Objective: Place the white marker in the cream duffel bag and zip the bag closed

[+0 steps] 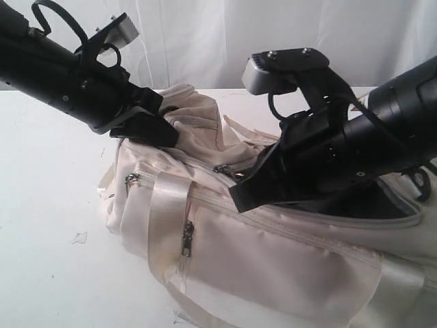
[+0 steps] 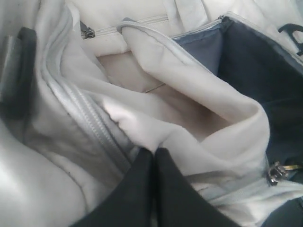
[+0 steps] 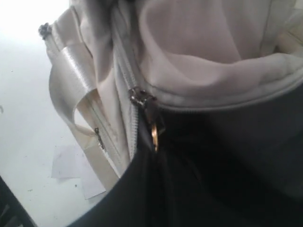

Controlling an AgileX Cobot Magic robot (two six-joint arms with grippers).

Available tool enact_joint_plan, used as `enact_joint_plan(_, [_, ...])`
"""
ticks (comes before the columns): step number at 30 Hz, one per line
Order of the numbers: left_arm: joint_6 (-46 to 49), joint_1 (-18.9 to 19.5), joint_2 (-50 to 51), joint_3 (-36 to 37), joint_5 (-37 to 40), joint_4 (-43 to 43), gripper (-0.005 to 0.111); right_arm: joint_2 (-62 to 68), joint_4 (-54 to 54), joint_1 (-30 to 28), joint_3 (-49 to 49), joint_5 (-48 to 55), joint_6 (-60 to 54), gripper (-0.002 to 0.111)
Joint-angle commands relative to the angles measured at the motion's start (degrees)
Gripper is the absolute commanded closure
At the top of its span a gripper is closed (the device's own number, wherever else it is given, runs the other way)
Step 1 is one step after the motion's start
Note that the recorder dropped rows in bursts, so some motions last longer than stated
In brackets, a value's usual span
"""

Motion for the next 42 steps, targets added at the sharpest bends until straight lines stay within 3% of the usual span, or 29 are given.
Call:
enact_joint_plan(1, [0.74, 0.58, -0.08, 0.36, -2.56, 2.09, 0.105, -2.76, -10.10, -0.01, -0.14, 4.53, 5.91, 0.108])
enact_joint_plan(16, [1.80, 0.58, -0.08, 0.36, -2.08, 2.09, 0.105, -6.71, -42.76, -0.01, -0.14, 11.48, 26.05, 0.108])
enact_joint_plan(21, [2.46, 0.58, -0.08, 0.36, -1.96, 2.09, 0.105, -8.29, -48.81, -0.01, -0.14, 12.48, 30.08, 0.108])
enact_joint_plan(26, [2.62, 0.58, -0.08, 0.36, -0.83, 2.09, 0.105, -8.59, -45.88, -0.01, -0.14, 10.66, 28.75, 0.108])
enact_joint_plan(38, [10.46, 0.58, -0.19, 0.36, 10.68, -2.15, 0.105, -1.03, -13.59, -0.01, 0.45, -3.79, 4.76, 0.108])
enact_joint_plan(42, [13.87, 0.58, -0.19, 0.36, 15.20, -3.10, 0.103, 3.02, -10.93, -0.01, 0.45, -7.78, 1.21, 0.108])
